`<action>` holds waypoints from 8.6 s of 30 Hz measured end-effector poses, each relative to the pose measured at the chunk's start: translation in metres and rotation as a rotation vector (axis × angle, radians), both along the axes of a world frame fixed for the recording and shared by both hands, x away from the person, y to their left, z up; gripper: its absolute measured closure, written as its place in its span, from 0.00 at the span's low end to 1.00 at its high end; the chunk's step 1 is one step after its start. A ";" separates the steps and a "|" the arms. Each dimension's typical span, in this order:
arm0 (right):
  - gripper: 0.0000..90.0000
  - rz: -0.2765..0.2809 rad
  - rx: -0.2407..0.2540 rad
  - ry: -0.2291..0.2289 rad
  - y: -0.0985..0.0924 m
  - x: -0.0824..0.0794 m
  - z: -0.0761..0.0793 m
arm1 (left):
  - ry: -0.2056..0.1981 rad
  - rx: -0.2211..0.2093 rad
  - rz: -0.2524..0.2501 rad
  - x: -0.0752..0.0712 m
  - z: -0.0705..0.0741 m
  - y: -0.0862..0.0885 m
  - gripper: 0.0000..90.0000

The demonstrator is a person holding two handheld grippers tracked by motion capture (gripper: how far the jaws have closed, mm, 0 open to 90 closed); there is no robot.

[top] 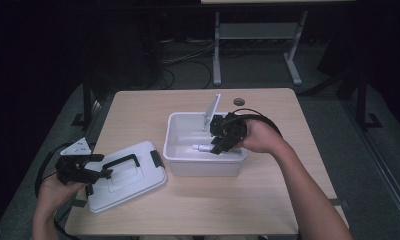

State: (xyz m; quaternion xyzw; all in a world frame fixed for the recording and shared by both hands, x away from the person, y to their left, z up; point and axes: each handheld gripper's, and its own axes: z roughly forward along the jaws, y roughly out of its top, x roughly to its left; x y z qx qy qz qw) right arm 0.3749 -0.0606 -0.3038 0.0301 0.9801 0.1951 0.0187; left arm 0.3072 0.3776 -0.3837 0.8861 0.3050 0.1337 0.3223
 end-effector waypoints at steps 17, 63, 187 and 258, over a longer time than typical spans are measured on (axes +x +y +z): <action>0.79 -0.021 -0.002 0.029 0.002 0.008 -0.015 | 0.001 -0.002 0.002 0.000 0.000 0.000 0.35; 0.78 -0.086 -0.018 0.102 -0.001 0.025 -0.054 | 0.004 -0.013 0.009 0.000 0.000 0.001 0.35; 0.33 -0.418 0.196 -0.006 -0.144 -0.089 -0.108 | 0.057 0.015 -0.034 0.012 -0.004 -0.011 0.34; 0.32 -0.440 0.212 -0.042 -0.151 -0.117 -0.133 | 0.279 0.211 -0.247 0.066 -0.007 -0.040 0.87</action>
